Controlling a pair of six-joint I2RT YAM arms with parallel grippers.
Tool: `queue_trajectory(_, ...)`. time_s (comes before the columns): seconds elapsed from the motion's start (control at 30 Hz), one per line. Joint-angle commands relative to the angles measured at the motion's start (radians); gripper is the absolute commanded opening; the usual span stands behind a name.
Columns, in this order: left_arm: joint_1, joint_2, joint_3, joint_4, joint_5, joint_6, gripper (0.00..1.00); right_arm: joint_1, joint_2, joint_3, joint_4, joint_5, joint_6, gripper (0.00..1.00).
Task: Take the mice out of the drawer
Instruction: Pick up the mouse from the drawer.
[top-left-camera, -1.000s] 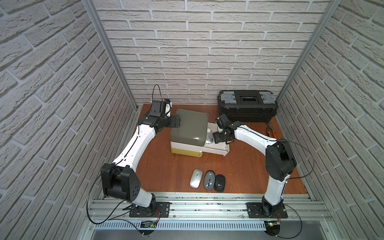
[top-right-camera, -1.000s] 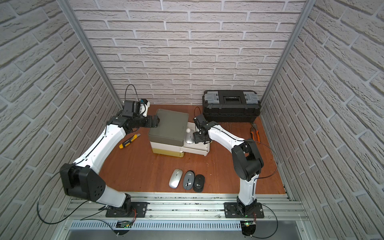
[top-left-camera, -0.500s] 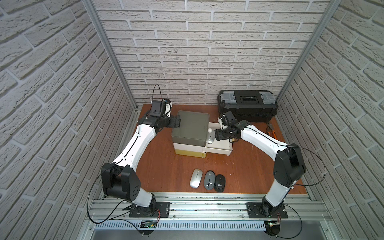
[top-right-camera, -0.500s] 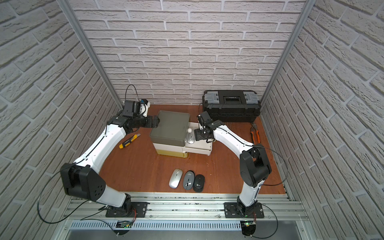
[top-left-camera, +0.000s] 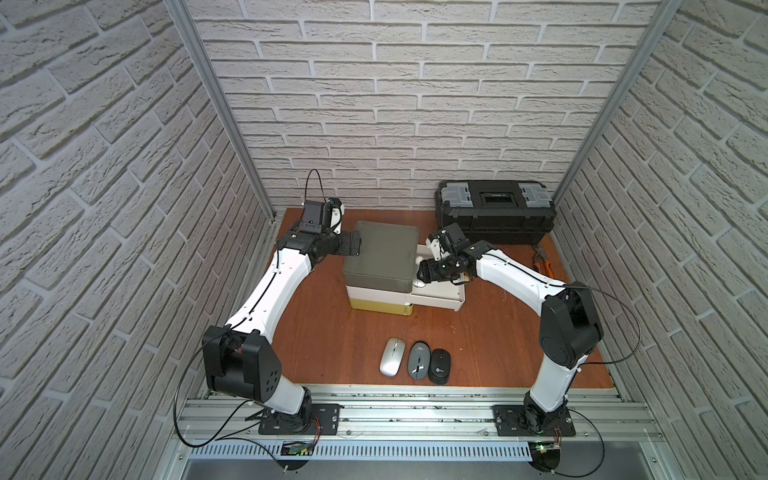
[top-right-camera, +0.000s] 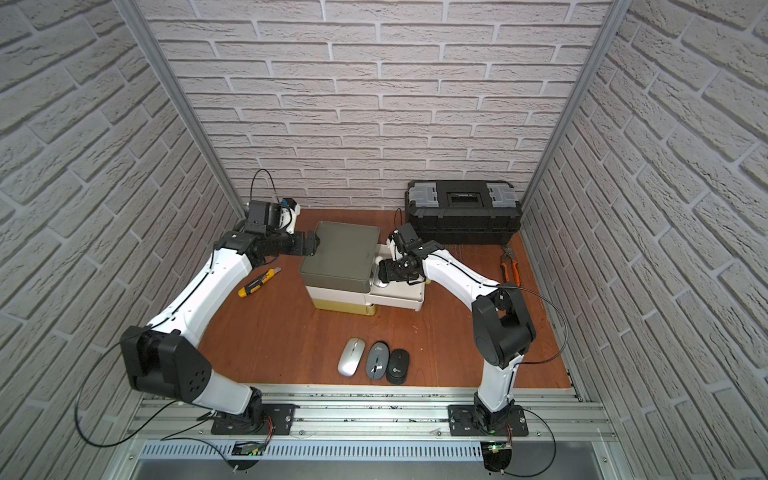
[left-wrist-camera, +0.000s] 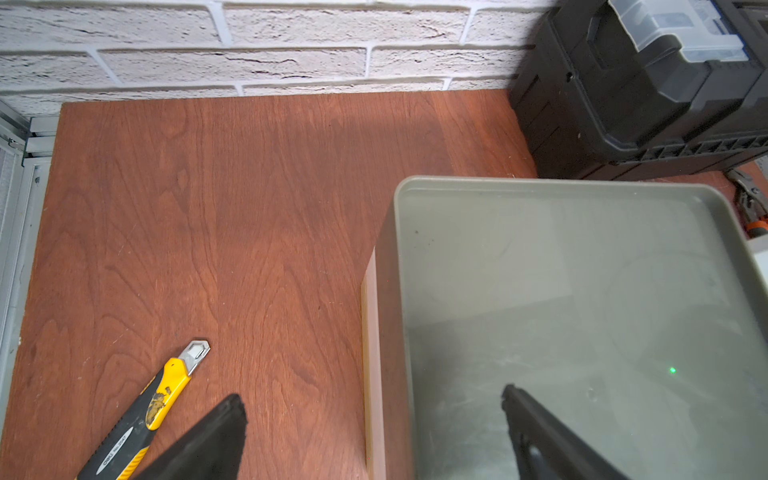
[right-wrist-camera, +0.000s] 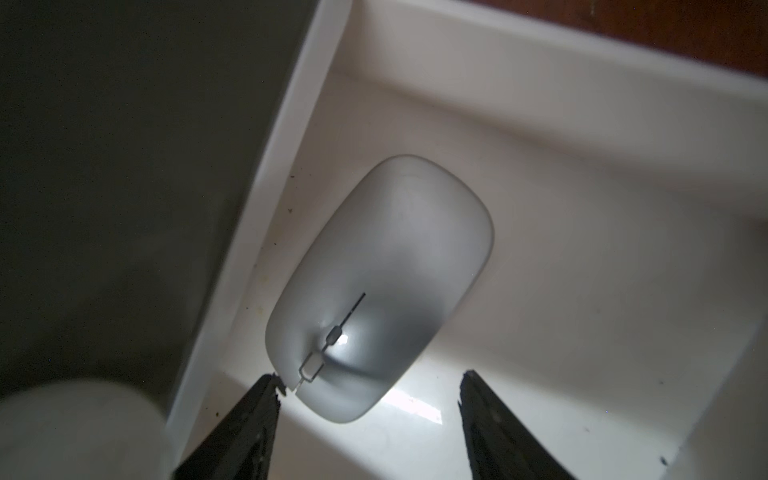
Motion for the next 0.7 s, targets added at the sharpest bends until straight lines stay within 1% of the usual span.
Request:
queue_trajectory(0.0, 0.001, 0.002, -0.009, 0.016, 0.01, 0.013, 0.98, 0.033, 0.031, 0.066, -0.058, 0.066, -0.036, 0.7)
queue_trajectory(0.07, 0.001, 0.007, -0.005, 0.019, 0.014, 0.011, 0.98, 0.048, 0.045, 0.091, -0.11, 0.129, -0.056, 0.71)
queue_trajectory(0.17, 0.0, 0.012, -0.003, 0.024, 0.02, 0.01, 0.98, 0.051, 0.046, 0.096, -0.144, 0.184, -0.065, 0.71)
queue_trajectory(0.33, 0.0, 0.013, 0.003, 0.022, 0.023, 0.013, 0.98, 0.049, 0.056, 0.111, -0.185, 0.308, -0.076, 0.71)
queue_trajectory(0.53, 0.0, 0.011, 0.004, 0.013, 0.017, 0.021, 0.98, 0.025, 0.057, 0.125, -0.198, 0.424, -0.069, 0.71)
queue_trajectory(0.6, 0.0, 0.009, 0.003, 0.012, 0.015, 0.023, 0.98, 0.018, 0.052, 0.132, -0.204, 0.448, -0.068, 0.71)
queue_trajectory(0.67, 0.0, 0.009, 0.003, 0.012, 0.015, 0.024, 0.98, 0.012, 0.033, 0.126, -0.187, 0.428, -0.079, 0.71)
